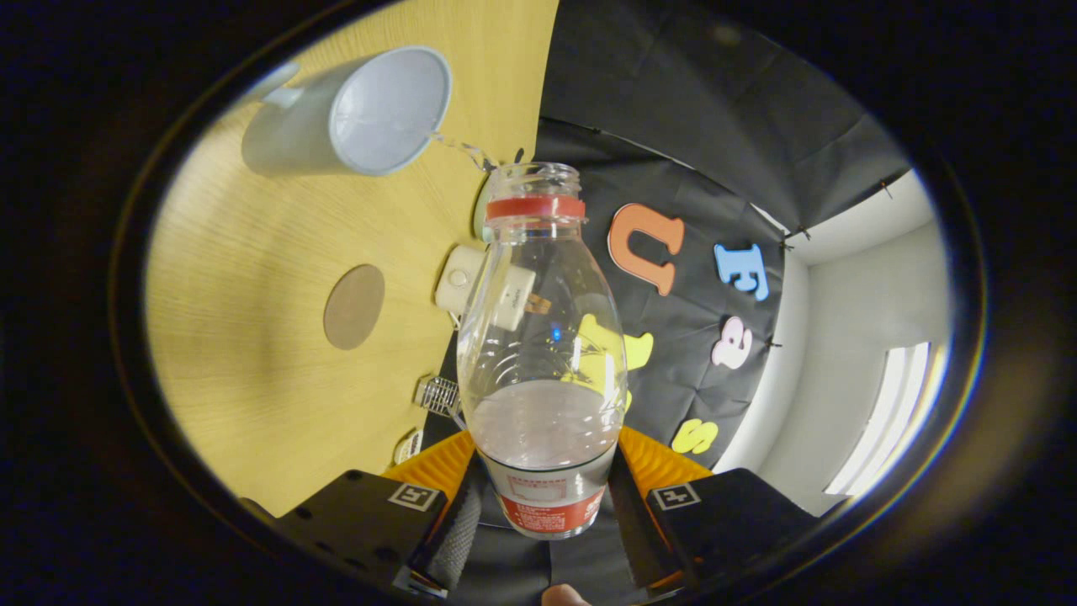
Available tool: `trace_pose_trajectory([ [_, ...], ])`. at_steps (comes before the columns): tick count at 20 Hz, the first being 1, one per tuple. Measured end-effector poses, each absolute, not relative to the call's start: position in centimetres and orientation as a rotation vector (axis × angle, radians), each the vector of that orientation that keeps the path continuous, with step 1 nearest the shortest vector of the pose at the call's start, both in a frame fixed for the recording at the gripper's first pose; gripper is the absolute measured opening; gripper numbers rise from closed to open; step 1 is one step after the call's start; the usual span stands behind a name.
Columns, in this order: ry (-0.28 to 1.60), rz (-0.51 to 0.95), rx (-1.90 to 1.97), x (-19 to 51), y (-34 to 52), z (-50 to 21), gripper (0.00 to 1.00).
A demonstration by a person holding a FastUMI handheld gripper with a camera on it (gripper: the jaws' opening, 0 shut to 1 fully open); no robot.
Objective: Take the bottle from table, then pour the juice into the cup, finally place the bottle on the coaster
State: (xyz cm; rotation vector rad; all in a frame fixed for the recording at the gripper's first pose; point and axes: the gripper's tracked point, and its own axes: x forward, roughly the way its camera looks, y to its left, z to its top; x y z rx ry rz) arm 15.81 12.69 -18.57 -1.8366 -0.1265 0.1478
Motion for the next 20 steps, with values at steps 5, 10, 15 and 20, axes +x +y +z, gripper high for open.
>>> trace_pose_trajectory([
  [5, -0.139, 0.149, -1.858, 15.5, 12.9, -18.1, 0.77],
  [10, -0.160, 0.152, -1.885, 15.1, 13.5, -17.5, 0.77],
  [15, -0.180, 0.146, -1.921, 15.1, 13.6, -16.8, 0.77],
  [20, -0.195, 0.146, -1.949, 15.0, 14.0, -16.4, 0.77],
])
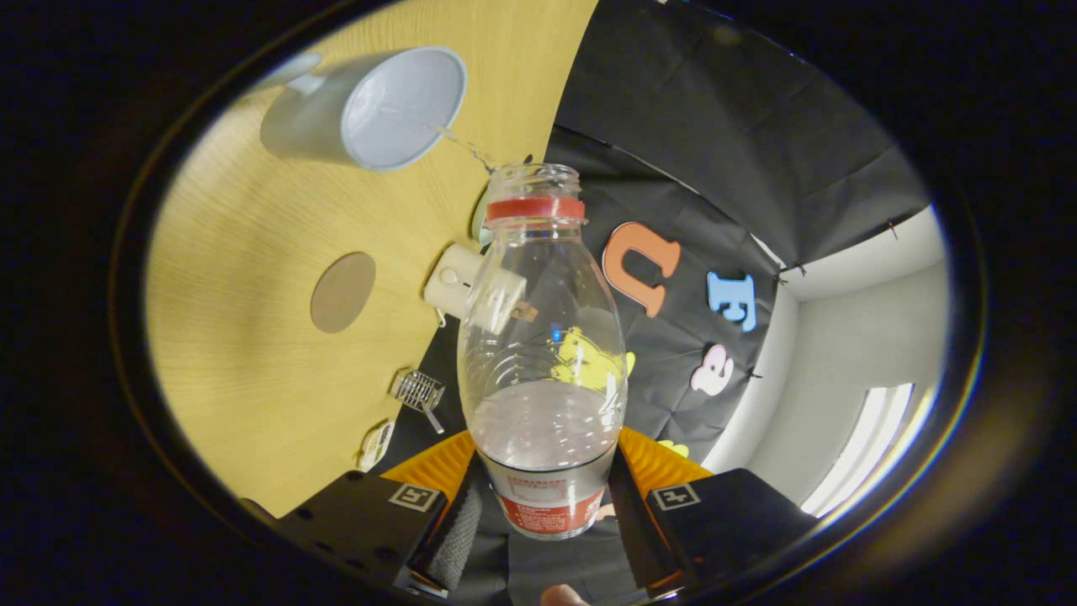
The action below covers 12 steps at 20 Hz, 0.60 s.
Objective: Take the bottle from table, then pour the juice into the cup, finally place the bottle on the coaster
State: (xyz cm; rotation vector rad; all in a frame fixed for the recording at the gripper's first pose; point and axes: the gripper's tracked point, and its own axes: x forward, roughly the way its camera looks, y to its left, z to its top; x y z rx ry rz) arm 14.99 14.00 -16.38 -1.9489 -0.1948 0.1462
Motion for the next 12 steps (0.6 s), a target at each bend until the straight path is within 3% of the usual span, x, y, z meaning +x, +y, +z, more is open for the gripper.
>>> trace_pose_trajectory([
  [12, -0.222, 0.143, -1.980, 14.6, 14.6, -15.3, 0.77],
])
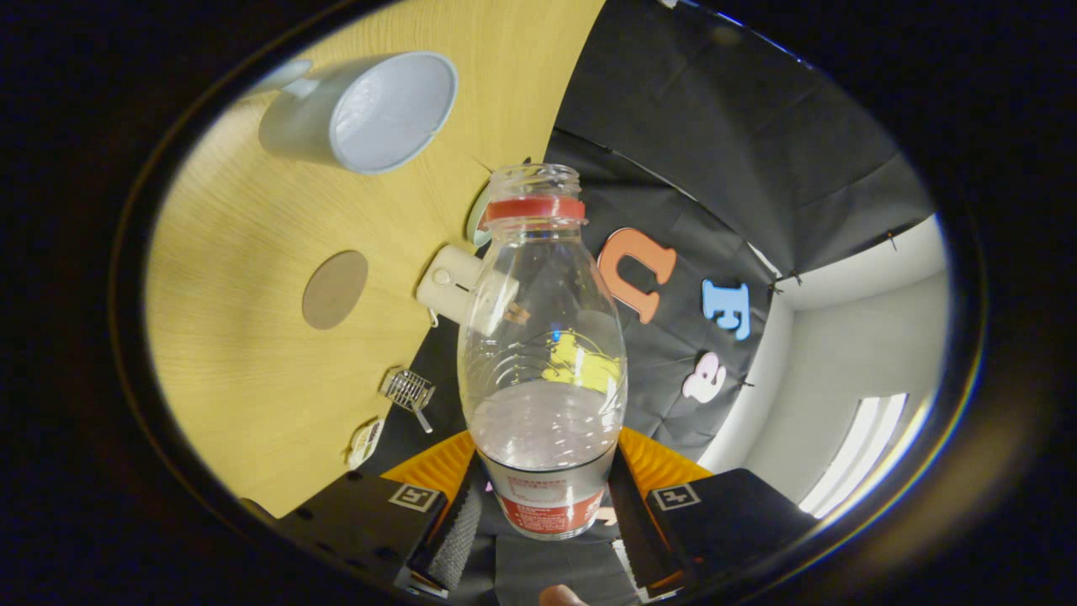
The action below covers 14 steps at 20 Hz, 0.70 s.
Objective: Take the bottle from table, then pour the juice into the cup, finally place the bottle on the coaster
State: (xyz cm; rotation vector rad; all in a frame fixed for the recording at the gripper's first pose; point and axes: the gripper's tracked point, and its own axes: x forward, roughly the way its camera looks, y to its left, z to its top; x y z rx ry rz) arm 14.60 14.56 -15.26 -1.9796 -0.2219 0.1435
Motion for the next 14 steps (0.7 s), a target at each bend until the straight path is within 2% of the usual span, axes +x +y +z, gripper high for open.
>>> trace_pose_trajectory([
  [11, -0.215, 0.130, -1.938, 14.0, 14.5, -15.9, 0.77],
  [14, -0.160, 0.145, -1.874, 14.0, 13.7, -17.2, 0.77],
])
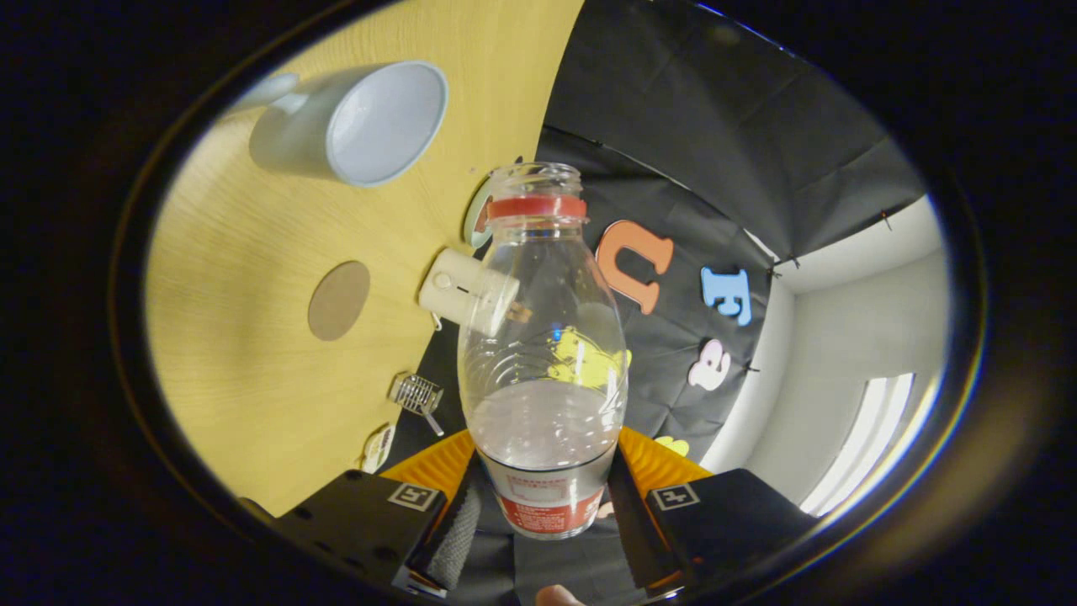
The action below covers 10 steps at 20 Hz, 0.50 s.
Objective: Take the bottle from table, then pour the juice into the cup, finally place the bottle on the coaster
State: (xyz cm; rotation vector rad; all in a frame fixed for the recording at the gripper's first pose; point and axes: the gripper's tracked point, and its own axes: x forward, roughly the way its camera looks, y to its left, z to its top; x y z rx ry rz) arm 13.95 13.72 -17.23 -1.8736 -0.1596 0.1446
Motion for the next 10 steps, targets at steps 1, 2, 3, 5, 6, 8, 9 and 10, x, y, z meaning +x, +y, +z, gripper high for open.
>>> trace_pose_trajectory([
  [1, -0.128, 0.157, -1.835, 13.9, 13.4, -17.9, 0.77],
  [2, -0.097, 0.165, -1.793, 13.8, 13.2, -18.4, 0.77],
  [3, -0.068, 0.170, -1.751, 13.6, 13.0, -18.8, 0.77],
  [5, -0.024, 0.189, -1.676, 13.2, 12.7, -19.6, 0.77],
  [6, -0.007, 0.192, -1.649, 12.9, 12.5, -19.8, 0.77],
  [8, 0.011, 0.189, -1.587, 12.9, 12.3, -19.6, 0.77],
  [9, 0.025, 0.189, -1.539, 12.7, 12.2, -19.7, 0.77],
  [10, 0.050, 0.197, -1.481, 12.4, 11.9, -20.2, 0.77],
])
